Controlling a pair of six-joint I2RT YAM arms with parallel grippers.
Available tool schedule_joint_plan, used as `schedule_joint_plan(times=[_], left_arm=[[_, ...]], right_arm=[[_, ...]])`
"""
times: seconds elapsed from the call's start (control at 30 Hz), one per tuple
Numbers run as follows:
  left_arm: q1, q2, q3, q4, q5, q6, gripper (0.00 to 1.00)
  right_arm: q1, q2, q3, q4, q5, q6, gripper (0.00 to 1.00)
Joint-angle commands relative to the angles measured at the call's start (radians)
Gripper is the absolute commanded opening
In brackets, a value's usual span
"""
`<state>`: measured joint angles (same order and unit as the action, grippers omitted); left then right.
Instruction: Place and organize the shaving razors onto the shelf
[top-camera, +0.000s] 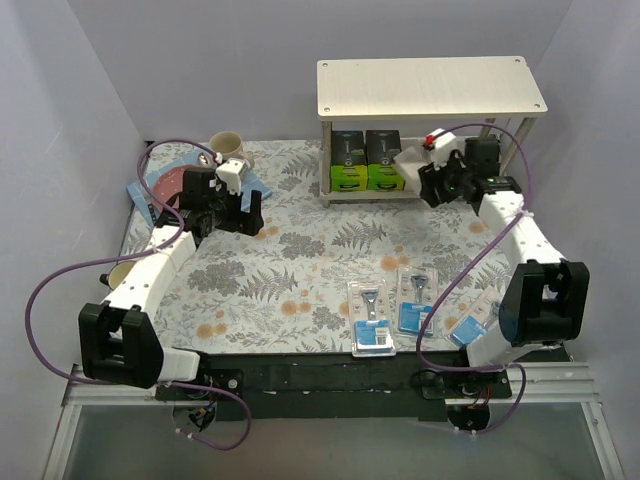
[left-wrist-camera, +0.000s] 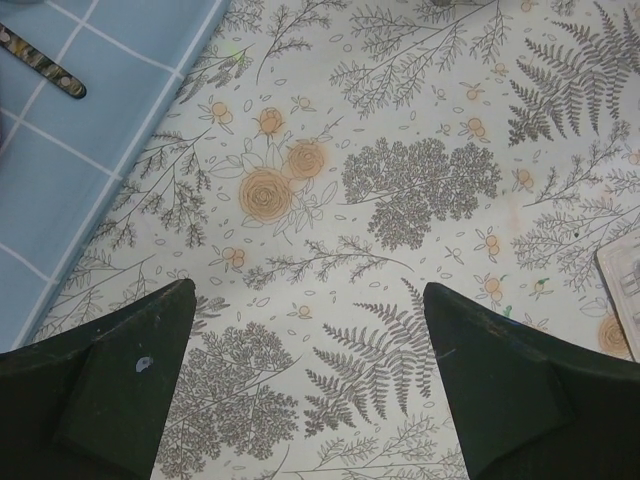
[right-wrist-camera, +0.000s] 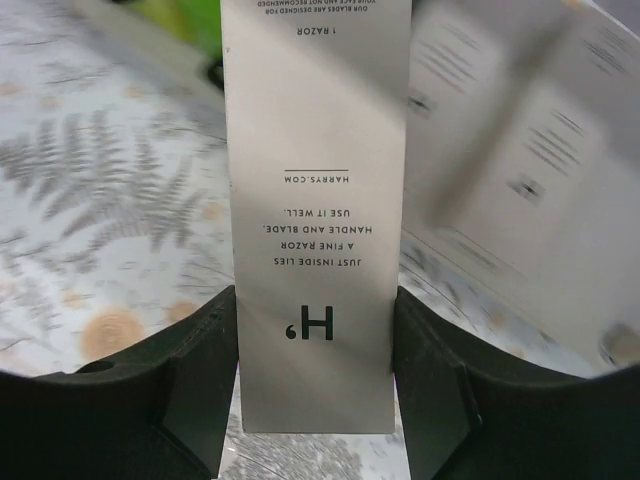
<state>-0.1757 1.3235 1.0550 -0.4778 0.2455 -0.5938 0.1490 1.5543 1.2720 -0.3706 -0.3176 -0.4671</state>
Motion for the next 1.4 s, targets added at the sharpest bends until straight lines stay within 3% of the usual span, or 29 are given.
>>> schedule_joint_plan(times=[0.0, 0.2, 0.5, 1.1, 1.2, 1.37], left_arm=[[0.005, 0.017, 0.059, 0.03, 0.024, -0.017, 0.98], [0.005, 0.036, 0.076, 0.018, 0.025, -0.018, 0.98], [0.005, 0.022, 0.056, -0.004, 0.006, 0.0, 0.98], [0.005, 0.049, 0.053, -0.019, 0.008, 0.008, 0.98], [0.005, 0.055, 0.06, -0.024, 0.011, 0.009, 0.98], [0.005, 0.065, 0.066, -0.027, 0.015, 0.011, 0.98]], right_arm=[[-0.139, -0.019, 0.02, 0.084, 0.11, 0.134, 0.52], [-0.281, 0.111, 0.124, 0.125, 0.143, 0.235, 0.53], [-0.307, 0.26, 0.217, 0.166, 0.227, 0.257, 0.55], [-0.332, 0.365, 0.251, 0.226, 0.295, 0.298, 0.59], [-0.332, 0.389, 0.273, 0.22, 0.279, 0.301, 0.63], [-0.332, 0.391, 0.291, 0.219, 0.296, 0.312, 0.8]])
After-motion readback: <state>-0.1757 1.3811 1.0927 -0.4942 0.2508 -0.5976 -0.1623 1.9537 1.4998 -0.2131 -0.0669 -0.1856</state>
